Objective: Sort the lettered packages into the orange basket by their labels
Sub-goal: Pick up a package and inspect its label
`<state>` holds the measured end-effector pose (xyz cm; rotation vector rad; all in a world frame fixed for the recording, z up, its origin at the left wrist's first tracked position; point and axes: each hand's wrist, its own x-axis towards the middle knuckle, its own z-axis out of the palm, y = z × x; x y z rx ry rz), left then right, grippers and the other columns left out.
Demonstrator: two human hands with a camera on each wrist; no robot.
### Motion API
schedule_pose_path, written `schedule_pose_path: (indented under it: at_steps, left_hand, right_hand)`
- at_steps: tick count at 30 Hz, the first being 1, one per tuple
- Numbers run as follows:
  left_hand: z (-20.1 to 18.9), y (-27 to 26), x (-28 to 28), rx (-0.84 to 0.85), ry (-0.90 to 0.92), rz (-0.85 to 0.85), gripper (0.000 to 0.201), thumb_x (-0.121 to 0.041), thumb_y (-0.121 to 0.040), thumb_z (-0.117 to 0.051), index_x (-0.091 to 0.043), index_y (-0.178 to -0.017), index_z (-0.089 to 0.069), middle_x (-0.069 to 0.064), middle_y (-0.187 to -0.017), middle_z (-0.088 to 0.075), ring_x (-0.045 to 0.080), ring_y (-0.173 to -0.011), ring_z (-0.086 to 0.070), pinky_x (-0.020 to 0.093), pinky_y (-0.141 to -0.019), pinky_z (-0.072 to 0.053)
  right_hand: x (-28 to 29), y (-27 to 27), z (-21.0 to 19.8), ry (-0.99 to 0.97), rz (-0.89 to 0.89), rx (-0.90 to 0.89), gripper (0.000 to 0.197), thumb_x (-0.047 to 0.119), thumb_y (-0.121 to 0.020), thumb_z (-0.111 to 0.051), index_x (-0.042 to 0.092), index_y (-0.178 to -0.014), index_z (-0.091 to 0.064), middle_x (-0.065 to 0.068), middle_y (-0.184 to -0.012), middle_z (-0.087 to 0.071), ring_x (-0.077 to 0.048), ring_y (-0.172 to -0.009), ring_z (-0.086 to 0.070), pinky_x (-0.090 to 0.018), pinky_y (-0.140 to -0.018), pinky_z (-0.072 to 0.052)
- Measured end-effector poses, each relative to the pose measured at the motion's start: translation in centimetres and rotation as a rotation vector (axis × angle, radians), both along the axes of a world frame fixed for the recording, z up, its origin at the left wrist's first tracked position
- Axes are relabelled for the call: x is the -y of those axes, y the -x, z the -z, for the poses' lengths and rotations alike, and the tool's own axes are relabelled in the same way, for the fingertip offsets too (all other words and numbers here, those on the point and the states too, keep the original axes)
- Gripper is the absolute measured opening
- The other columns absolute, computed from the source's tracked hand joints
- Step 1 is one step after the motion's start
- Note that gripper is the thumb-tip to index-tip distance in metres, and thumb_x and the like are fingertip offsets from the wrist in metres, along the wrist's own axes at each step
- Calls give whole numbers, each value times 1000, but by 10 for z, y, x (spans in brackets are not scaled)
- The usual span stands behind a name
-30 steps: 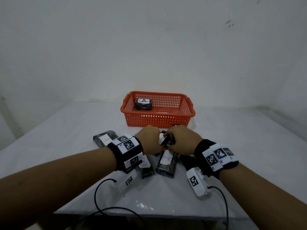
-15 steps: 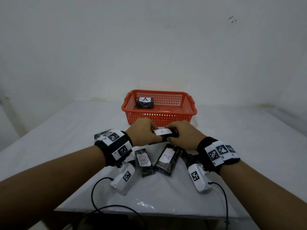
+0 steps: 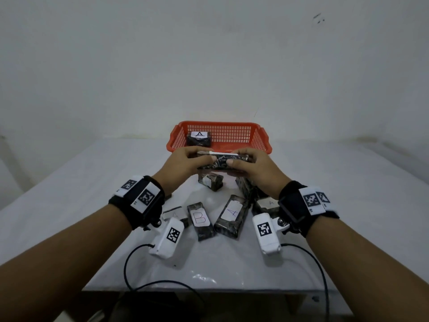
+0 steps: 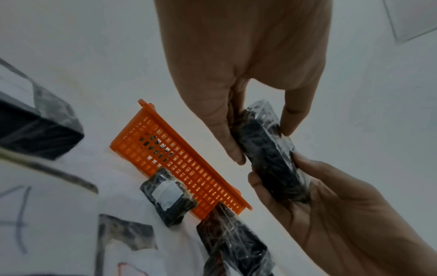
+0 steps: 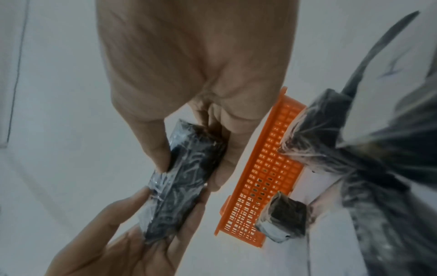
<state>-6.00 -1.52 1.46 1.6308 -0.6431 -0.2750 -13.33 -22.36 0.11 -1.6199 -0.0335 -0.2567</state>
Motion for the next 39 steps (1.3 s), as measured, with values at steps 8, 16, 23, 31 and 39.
schedule_pose_path:
  at_steps: [8,16,23,31,39]
  left_hand:
    - [1,7,-6,-101,158,45,21,1,-98,-62,7,-117,-69,19,-118,-75,31,-108,-75,35,-91,-62]
    - [1,11,-14,-150,202,96,27,-5,-104,-53,9,-123,-66,21,-125,-72,29,-113,-72,39,-97,-60]
    - [1,12,-15,-185,216,72,21,-7,-104,-55,3,-113,-71,16,-117,-76,27,-110,-73,36,-94,-62]
    - [7,16,-13,-122,177,42,21,0,-99,-60,4,-116,-71,17,-115,-75,25,-106,-75,33,-87,-63]
    - [11,14,-15,-133,183,37,23,2,-99,-59,9,-119,-68,21,-121,-74,30,-111,-73,35,-91,-62]
  right_hand:
    - [-5,5,-5,-198,-122,-12,34,-2,-96,-65,-16,-126,-59,-26,-125,-70,-31,-110,-72,-33,-98,-60]
    - [-4,13,-7,-253,-134,-25,30,-2,-98,-62,-17,-123,-61,-28,-128,-69,-27,-110,-73,-33,-98,-60]
    - [-7,12,-8,-238,-107,-63,36,-12,-91,-67,-15,-126,-60,-27,-129,-69,-37,-119,-70,-39,-103,-57]
    - [-16,11,-4,-186,-38,-60,40,-7,-87,-74,-15,-124,-62,-28,-124,-70,-33,-104,-74,-37,-96,-60]
    - [-15,13,-3,-226,-68,-67,40,-11,-87,-71,-14,-125,-59,-27,-123,-70,-36,-110,-73,-38,-97,-60]
